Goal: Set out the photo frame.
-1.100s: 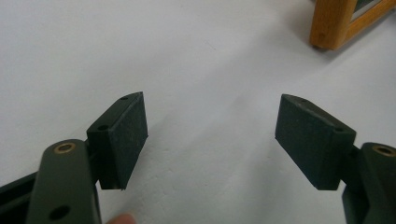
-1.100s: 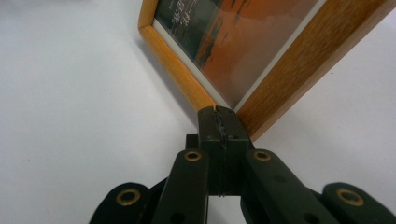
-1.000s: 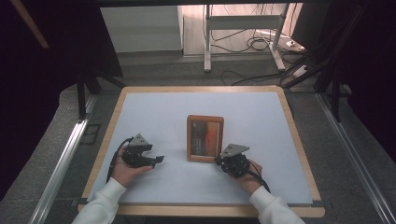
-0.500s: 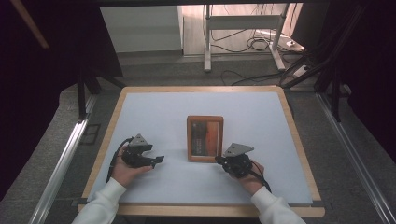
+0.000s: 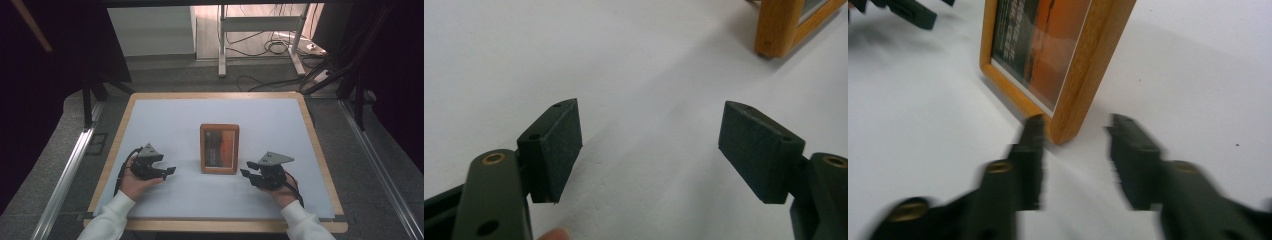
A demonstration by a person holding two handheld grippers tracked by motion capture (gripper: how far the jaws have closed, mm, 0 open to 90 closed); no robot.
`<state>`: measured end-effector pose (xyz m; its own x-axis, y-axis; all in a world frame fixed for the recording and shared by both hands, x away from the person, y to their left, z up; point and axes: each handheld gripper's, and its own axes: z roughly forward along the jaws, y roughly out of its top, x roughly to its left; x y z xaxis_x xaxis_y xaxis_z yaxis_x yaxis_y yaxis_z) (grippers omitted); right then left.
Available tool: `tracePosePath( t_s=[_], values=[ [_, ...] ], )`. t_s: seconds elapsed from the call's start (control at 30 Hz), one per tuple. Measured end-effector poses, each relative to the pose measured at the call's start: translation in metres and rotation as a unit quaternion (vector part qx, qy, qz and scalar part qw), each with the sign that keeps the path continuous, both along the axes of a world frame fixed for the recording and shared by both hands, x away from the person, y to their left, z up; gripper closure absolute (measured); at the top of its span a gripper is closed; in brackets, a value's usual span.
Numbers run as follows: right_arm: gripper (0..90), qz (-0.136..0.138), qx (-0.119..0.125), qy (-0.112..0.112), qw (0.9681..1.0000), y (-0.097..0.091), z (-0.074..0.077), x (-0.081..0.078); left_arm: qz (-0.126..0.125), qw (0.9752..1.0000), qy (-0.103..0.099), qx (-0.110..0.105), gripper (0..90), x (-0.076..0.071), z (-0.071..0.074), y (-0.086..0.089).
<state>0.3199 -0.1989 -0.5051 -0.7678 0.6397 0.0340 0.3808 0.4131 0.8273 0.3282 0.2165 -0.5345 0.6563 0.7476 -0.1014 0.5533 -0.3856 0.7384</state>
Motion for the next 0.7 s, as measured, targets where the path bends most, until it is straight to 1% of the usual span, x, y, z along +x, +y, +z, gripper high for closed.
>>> tracePosePath(
  t_s=[0.03,0.07,0.17,0.27,0.3,0.33,0.4,0.47,0.6,0.67,0.7],
  values=[
    [37.7,-0.013,0.003,0.000,0.9999,-0.004,0.001,0.000,0.000,1.0000,-0.002,0.001,25.2,-0.001,0.000,-0.001],
    [37.7,-0.013,0.003,0.000,0.9999,-0.004,0.001,0.000,-0.001,1.0000,-0.005,0.003,25.2,-0.002,0.000,-0.001],
    [29.9,-0.035,0.010,-0.002,0.9993,-0.016,0.002,-0.001,-0.004,0.9999,-0.011,0.009,25.2,-0.006,0.002,-0.001],
    [26.4,-0.067,0.014,-0.008,0.9976,-0.038,0.002,-0.004,-0.003,0.9998,-0.016,0.010,25.2,-0.009,0.003,-0.001],
    [24.8,-0.082,0.015,-0.007,0.9965,-0.054,0.001,-0.005,-0.002,0.9998,-0.018,0.010,25.2,-0.010,0.004,-0.001],
    [24.8,-0.082,0.015,-0.007,0.9965,-0.054,0.001,-0.005,-0.001,0.9998,-0.019,0.011,25.2,-0.011,0.004,-0.001],
    [24.1,-0.096,0.015,-0.005,0.9953,-0.066,-0.002,-0.007,0.000,0.9998,-0.019,0.011,25.2,-0.011,0.004,-0.002],
    [23.2,-0.109,0.009,0.000,0.9940,-0.078,-0.005,-0.011,0.000,0.9997,-0.021,0.013,25.2,-0.012,0.005,-0.003],
    [22.8,-0.118,0.004,-0.004,0.9930,-0.090,-0.008,-0.016,0.002,0.9997,-0.024,0.011,25.3,-0.015,0.006,-0.005],
    [22.5,-0.123,0.002,-0.008,0.9924,-0.095,-0.008,-0.016,0.001,0.9996,-0.024,0.012,25.3,-0.018,0.006,-0.006],
    [22.2,-0.128,0.001,-0.005,0.9917,-0.098,-0.010,-0.014,0.001,0.9996,-0.025,0.013,25.2,-0.019,0.006,-0.006]
  ],
)
